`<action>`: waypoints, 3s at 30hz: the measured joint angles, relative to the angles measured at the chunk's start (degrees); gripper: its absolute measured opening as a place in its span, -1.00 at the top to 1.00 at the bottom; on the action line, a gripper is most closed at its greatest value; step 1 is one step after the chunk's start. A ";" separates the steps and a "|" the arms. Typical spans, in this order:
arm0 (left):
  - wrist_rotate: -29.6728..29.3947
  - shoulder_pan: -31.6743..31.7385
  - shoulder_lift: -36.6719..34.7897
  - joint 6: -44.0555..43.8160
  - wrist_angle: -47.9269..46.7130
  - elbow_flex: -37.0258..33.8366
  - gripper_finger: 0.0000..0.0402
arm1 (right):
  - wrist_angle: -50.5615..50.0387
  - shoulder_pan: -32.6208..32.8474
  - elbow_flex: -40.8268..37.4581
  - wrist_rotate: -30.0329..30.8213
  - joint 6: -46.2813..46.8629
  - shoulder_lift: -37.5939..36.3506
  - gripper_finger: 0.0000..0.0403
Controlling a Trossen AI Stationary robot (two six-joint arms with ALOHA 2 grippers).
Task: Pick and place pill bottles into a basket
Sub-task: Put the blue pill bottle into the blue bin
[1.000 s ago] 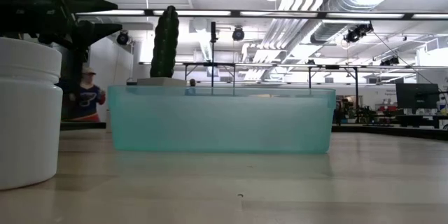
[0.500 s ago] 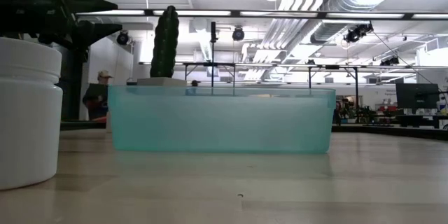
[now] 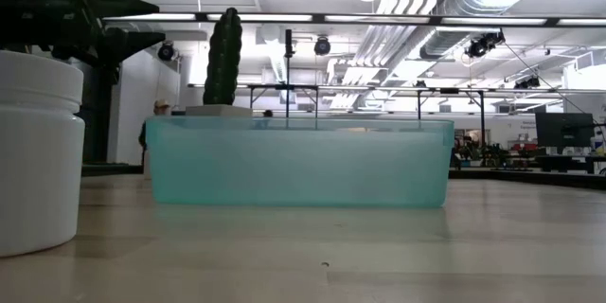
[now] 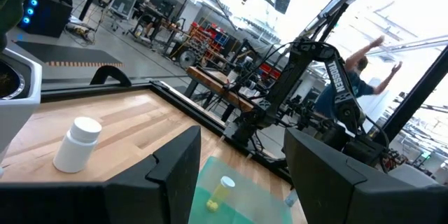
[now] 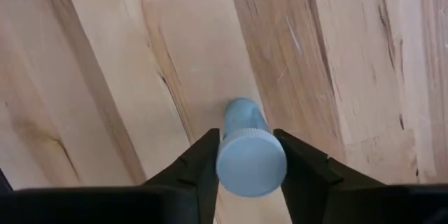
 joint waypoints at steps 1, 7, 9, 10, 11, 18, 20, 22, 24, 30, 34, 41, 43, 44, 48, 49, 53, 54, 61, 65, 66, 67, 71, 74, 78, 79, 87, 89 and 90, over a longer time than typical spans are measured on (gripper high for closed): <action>0.00 0.00 0.00 0.00 0.00 0.00 -0.20 | 0.01 -0.05 0.00 -0.15 0.18 0.00 0.43; 0.00 -0.01 0.00 0.00 -0.02 -0.01 -0.20 | 0.63 -0.07 0.00 -0.65 0.35 0.00 0.48; 0.00 -0.01 -0.01 0.00 -0.02 0.00 -0.20 | 0.63 -0.07 0.00 -0.65 0.38 0.00 0.46; 0.00 0.00 0.00 0.00 -0.02 0.00 -0.20 | 0.63 -0.07 0.00 -0.65 0.38 0.00 0.45; 0.00 -0.02 0.00 0.00 0.00 0.00 -0.20 | 0.63 -0.10 0.00 -0.65 0.38 0.00 0.44; 0.02 0.00 -0.02 0.00 0.00 0.00 -0.20 | 1.12 -1.62 0.02 -1.06 1.43 -0.02 0.48; 0.02 0.00 -0.02 0.00 0.00 0.00 -0.20 | 1.95 -2.98 0.04 -1.39 0.83 -0.04 0.49; 0.02 -0.01 -0.01 0.00 0.00 0.00 -0.20 | 2.57 -4.44 0.04 -2.02 -0.20 -0.04 0.49; 0.02 0.00 -0.02 0.00 0.00 -0.02 -0.20 | 3.41 -5.96 0.04 -2.25 -1.66 -0.04 0.47; 0.02 0.00 -0.01 -0.02 0.00 -0.01 -0.20 | 4.35 -10.30 0.07 -4.38 -5.28 -0.09 0.47; 0.02 -0.01 -0.02 -0.02 0.00 -0.01 -0.20 | 5.27 -12.73 0.09 -6.64 -8.04 -0.13 0.51; 0.04 -0.01 -0.01 -0.04 0.00 -0.01 -0.20 | 6.36 -15.89 0.09 -8.31 -10.46 -1.24 0.49; 0.04 -0.02 -0.02 -0.05 0.00 -0.02 -0.20 | 6.26 -16.74 0.17 -8.09 -11.09 -2.10 0.50; 0.04 -0.02 0.00 -0.04 0.00 -0.02 -0.20 | 6.12 -17.15 0.37 -7.88 -11.56 -2.54 0.51; 0.04 -0.01 -0.01 -0.04 0.00 -0.02 -0.20 | 5.58 -19.11 2.20 -5.36 -14.17 -4.49 0.53; 0.04 -0.02 -0.02 -0.06 0.02 0.00 -0.20 | 5.50 -19.80 2.83 -4.61 -14.78 -4.84 0.52; 0.04 -0.02 -0.02 -0.04 0.00 0.00 -0.20 | 4.28 -22.85 6.40 -1.33 -17.77 -5.03 0.49; 0.03 -0.02 -0.02 -0.04 0.02 0.00 -0.20 | 4.18 -23.69 7.25 -0.77 -19.19 -5.03 0.49; 0.04 -0.02 -0.02 -0.06 0.02 -0.02 -0.20 | 3.61 -30.25 12.84 2.58 -28.20 -5.03 0.51; 0.04 -0.02 -0.01 -0.06 0.02 -0.01 -0.20 | 3.77 -34.44 14.74 3.93 -32.60 -5.03 0.49; 0.04 0.00 -0.02 -0.05 0.02 -0.02 -0.20 | 3.93 -35.49 15.00 3.92 -33.61 -4.85 0.50; 0.04 0.00 -0.02 -0.07 0.02 -0.02 -0.20 | 4.19 -36.54 15.27 3.85 -34.69 -4.60 0.51; 0.04 -0.01 -0.02 -0.07 0.02 -0.01 -0.20 | 7.62 -40.14 16.92 2.75 -39.81 -2.43 0.55; 0.04 0.00 -0.02 -0.06 0.02 -0.02 -0.20 | 9.16 -42.18 18.87 1.36 -44.04 0.35 0.51; 0.04 -0.02 -0.02 -0.04 0.00 -0.02 -0.20 | 8.11 -43.77 20.95 0.29 -47.14 4.41 0.49; 0.04 -0.01 -0.01 -0.02 0.00 -0.02 -0.20 | 8.27 -44.03 21.36 -0.25 -47.74 5.37 0.50; 0.04 0.00 0.00 0.35 -0.11 0.00 -0.20 | 5.47 -44.33 21.66 -4.94 -49.23 11.75 0.50; 0.04 -0.01 -0.02 0.35 -0.33 -0.02 -0.20 | 4.99 -44.25 21.66 -5.26 -49.24 12.76 0.49; 0.03 -0.01 -0.02 0.35 -0.46 -0.02 -0.20 | 4.94 -44.24 21.66 -5.56 -49.24 13.17 0.49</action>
